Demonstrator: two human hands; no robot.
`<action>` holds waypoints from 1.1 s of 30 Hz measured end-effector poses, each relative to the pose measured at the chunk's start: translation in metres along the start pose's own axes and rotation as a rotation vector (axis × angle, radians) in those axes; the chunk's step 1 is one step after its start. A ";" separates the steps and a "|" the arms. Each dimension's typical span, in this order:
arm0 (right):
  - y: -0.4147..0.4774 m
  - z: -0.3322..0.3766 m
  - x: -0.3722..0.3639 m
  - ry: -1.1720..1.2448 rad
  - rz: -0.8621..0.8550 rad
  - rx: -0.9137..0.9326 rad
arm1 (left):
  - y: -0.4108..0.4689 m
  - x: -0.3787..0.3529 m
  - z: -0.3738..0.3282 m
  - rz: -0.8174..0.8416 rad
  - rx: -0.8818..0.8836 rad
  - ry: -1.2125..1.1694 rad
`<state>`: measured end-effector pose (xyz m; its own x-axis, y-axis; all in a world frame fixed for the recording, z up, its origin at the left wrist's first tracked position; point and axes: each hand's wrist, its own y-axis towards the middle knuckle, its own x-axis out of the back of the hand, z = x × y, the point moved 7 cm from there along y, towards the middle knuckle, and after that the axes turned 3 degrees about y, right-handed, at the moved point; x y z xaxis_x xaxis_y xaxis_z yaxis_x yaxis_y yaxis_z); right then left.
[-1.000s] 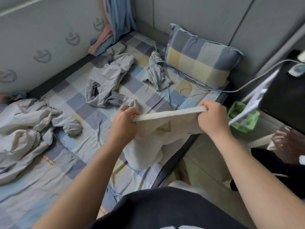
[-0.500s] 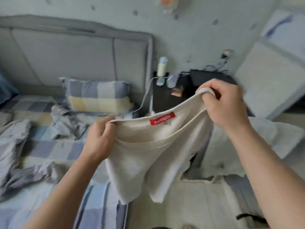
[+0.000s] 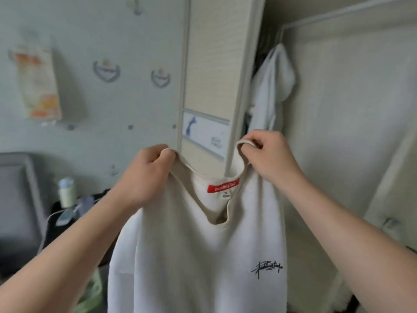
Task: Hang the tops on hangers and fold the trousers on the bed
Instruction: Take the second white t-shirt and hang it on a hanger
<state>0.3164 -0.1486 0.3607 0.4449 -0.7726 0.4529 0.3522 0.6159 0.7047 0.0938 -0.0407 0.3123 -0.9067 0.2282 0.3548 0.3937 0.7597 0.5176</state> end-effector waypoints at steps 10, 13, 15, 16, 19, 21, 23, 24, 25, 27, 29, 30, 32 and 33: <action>0.143 -0.055 0.183 -0.284 -0.251 0.024 | 0.191 -0.149 -0.158 0.004 -0.264 -0.056; 0.187 -0.060 0.219 -0.406 -0.309 0.004 | 0.244 -0.178 -0.194 0.001 -0.294 -0.105; 0.214 -0.064 0.241 -0.497 -0.337 -0.019 | 0.280 -0.197 -0.213 0.014 -0.293 -0.163; 0.226 -0.065 0.250 -0.545 -0.352 -0.026 | 0.297 -0.205 -0.222 0.019 -0.291 -0.187; 0.258 -0.069 0.274 -0.659 -0.404 -0.073 | 0.343 -0.227 -0.248 0.019 -0.323 -0.258; 0.275 -0.075 0.286 -0.727 -0.428 -0.142 | 0.367 -0.241 -0.264 0.022 -0.349 -0.290; 0.290 -0.083 0.292 -0.807 -0.439 -0.201 | 0.392 -0.258 -0.276 0.054 -0.367 -0.342; 0.297 -0.088 0.293 -0.854 -0.438 -0.229 | 0.403 -0.266 -0.282 0.072 -0.376 -0.353; 0.302 -0.093 0.293 -0.913 -0.428 -0.264 | 0.413 -0.275 -0.287 0.090 -0.385 -0.358; 0.311 -0.110 0.288 -1.033 -0.376 -0.365 | 0.431 -0.291 -0.296 0.118 -0.394 -0.373; 0.314 -0.134 0.284 -1.097 -0.322 -0.495 | 0.446 -0.309 -0.301 0.150 -0.400 -0.387; 0.314 -0.147 0.285 -1.076 -0.302 -0.566 | 0.453 -0.320 -0.304 0.171 -0.399 -0.402; 0.311 -0.170 0.287 -1.044 -0.280 -0.652 | 0.464 -0.344 -0.306 0.215 -0.387 -0.438; 0.311 -0.177 0.290 -1.063 -0.287 -0.655 | 0.468 -0.355 -0.307 0.233 -0.381 -0.450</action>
<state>0.7005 -0.1535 0.6148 -0.4814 -0.4456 0.7547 0.7979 0.1336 0.5878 0.6461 0.0468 0.6682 -0.7332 0.6577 0.1725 0.5393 0.4080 0.7366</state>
